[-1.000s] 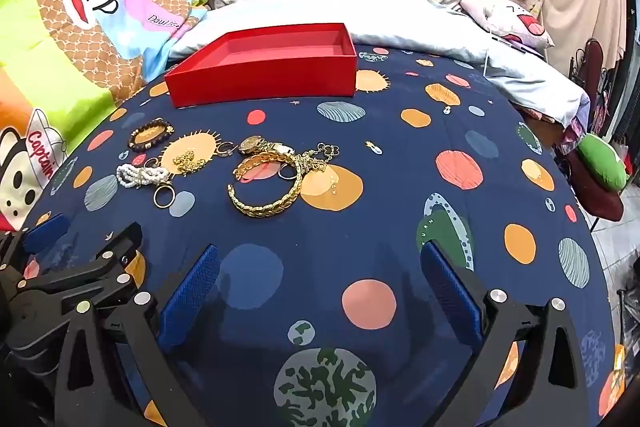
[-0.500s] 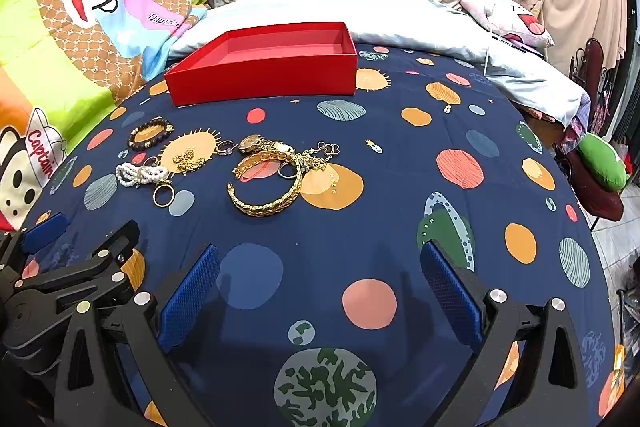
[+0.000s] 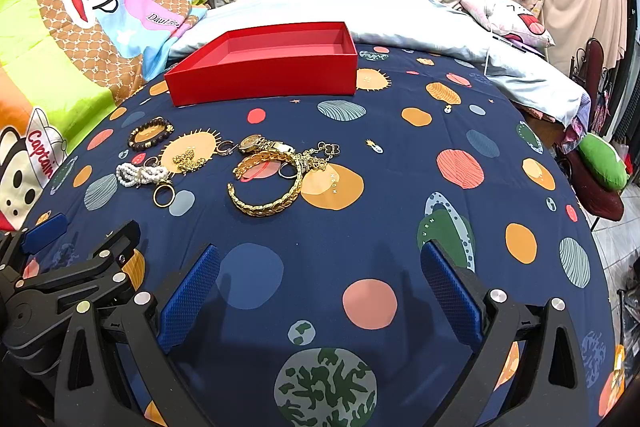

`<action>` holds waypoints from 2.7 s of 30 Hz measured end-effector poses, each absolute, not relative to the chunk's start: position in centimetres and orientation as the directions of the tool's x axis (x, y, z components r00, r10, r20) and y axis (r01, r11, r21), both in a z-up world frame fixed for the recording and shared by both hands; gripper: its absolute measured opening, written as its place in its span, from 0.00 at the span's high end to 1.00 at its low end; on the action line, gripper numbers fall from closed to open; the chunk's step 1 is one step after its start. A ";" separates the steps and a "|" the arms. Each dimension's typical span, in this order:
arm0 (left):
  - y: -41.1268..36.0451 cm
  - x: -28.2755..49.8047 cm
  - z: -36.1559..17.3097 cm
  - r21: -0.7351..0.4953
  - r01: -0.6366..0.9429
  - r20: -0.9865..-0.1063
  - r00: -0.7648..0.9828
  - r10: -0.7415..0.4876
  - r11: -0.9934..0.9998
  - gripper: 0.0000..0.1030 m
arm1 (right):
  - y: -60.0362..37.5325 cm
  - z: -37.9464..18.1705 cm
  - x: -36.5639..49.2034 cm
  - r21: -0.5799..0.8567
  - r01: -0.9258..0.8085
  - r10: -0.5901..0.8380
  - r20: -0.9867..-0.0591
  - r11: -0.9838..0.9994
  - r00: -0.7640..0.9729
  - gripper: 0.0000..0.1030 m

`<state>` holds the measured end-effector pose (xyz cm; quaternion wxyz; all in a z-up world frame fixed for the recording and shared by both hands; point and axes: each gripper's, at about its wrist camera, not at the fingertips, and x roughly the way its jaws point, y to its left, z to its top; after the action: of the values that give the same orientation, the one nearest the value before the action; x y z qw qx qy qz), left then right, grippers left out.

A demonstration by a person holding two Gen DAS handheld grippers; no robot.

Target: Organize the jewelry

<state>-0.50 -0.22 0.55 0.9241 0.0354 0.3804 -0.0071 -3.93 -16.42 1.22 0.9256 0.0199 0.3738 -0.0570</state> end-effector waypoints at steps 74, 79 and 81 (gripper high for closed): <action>4.3 -0.4 1.7 -0.068 -0.007 -0.693 0.720 -0.043 0.998 0.10 | -16.0 0.5 -1.3 0.051 0.072 -0.012 -0.733 0.996 0.680 0.05; 5.1 0.6 2.1 -0.058 -0.019 -0.698 0.715 -0.027 0.998 0.10 | -15.1 0.4 0.8 0.029 0.047 -0.010 -0.743 0.998 0.669 0.16; 5.2 1.1 2.0 -0.055 -0.020 -0.704 0.710 -0.025 0.998 0.10 | -14.9 0.2 1.5 0.027 0.041 -0.007 -0.752 0.999 0.660 0.19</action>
<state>1.05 5.24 1.96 0.9241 -0.0295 0.3809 -0.0012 1.49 -14.87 0.22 0.9107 0.0207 0.4124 -0.0130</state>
